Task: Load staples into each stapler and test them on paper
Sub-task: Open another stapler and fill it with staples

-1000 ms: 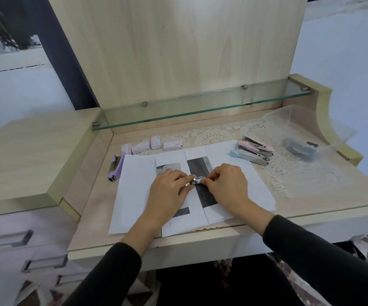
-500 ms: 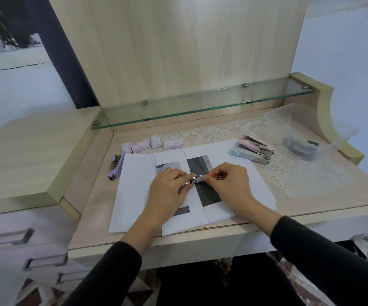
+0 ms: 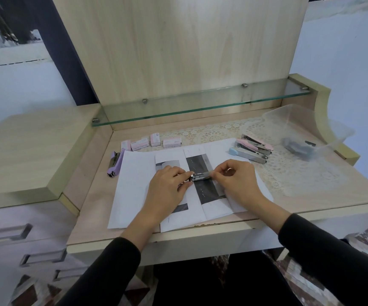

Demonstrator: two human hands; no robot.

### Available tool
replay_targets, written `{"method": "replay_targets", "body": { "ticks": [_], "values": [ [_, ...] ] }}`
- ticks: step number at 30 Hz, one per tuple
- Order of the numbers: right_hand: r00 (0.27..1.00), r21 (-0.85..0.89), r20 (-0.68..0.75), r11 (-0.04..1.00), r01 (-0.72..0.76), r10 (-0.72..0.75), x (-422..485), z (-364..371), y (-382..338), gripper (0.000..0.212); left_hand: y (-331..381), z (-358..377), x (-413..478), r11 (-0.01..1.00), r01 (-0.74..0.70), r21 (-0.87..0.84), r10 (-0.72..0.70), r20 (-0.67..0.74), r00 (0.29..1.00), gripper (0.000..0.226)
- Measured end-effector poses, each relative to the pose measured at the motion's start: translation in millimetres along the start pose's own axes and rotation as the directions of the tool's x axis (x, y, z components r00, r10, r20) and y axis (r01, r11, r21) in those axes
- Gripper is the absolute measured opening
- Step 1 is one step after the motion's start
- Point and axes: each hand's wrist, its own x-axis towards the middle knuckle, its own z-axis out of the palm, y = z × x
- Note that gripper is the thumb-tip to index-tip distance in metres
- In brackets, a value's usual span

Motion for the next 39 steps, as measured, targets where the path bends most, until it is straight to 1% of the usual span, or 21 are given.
{"method": "replay_targets", "body": {
  "ticks": [3, 6, 9, 11, 13, 16, 18, 24, 28, 32, 36, 39],
  "values": [
    [1.000, 0.076, 0.018, 0.997, -0.012, 0.011, 3, -9, -2, 0.025, 1, -1, 0, 1.000, -0.001, -0.025, 0.001, 0.000, 1.000, 0.021],
    [0.998, 0.143, 0.055, 0.990, 0.000, -0.008, 8, -18, -4, 0.014, 0, -1, 0, 0.999, 0.007, -0.038, -0.007, 0.007, 1.000, 0.021],
    [1.000, 0.194, 0.019, 0.981, 0.002, -0.006, 17, -29, -3, 0.007, 1, -1, 0, 0.999, 0.021, -0.047, -0.021, 0.011, 1.000, 0.022],
    [1.000, 0.195, -0.024, 0.981, 0.008, -0.003, 25, -40, -5, 0.012, 1, 0, 0, 0.999, 0.024, -0.046, -0.023, 0.008, 1.000, 0.021],
    [0.996, 0.149, -0.082, 0.988, 0.030, -0.018, 40, -52, -6, 0.014, 0, 0, 1, 0.999, 0.026, -0.041, -0.026, 0.008, 1.000, 0.020],
    [0.984, -0.029, -0.166, 0.997, 0.065, -0.069, 67, -71, -6, 0.016, 0, 0, 1, 0.999, 0.021, -0.047, -0.021, 0.011, 1.000, 0.020],
    [0.979, -0.105, -0.187, 0.992, 0.064, -0.082, 83, -85, -7, 0.013, 0, 0, 1, 0.998, 0.014, -0.054, -0.014, 0.009, 1.000, 0.020],
    [0.967, -0.231, -0.252, 0.973, -0.015, -0.045, 108, -129, 0, 0.018, -2, 0, 0, 0.998, -0.006, -0.064, 0.005, -0.017, 1.000, 0.019],
    [0.955, -0.374, -0.294, 0.922, -0.096, -0.020, 109, -149, 8, 0.026, -2, 1, 0, 0.998, -0.017, -0.065, 0.015, -0.025, 1.000, 0.020],
    [0.944, -0.452, -0.328, 0.876, -0.169, 0.012, 108, -157, 21, 0.028, -2, 1, 0, 0.998, -0.020, -0.061, 0.018, -0.029, 0.999, 0.019],
    [0.952, -0.465, -0.304, 0.864, -0.191, 0.047, 107, -157, 28, 0.027, -2, 1, 0, 0.998, -0.025, -0.057, 0.022, -0.043, 0.999, 0.017],
    [0.951, -0.474, -0.308, 0.861, -0.184, 0.034, 108, -157, 29, 0.027, -2, 1, 0, 0.998, -0.023, -0.058, 0.021, -0.042, 0.999, 0.018]
  ]
}}
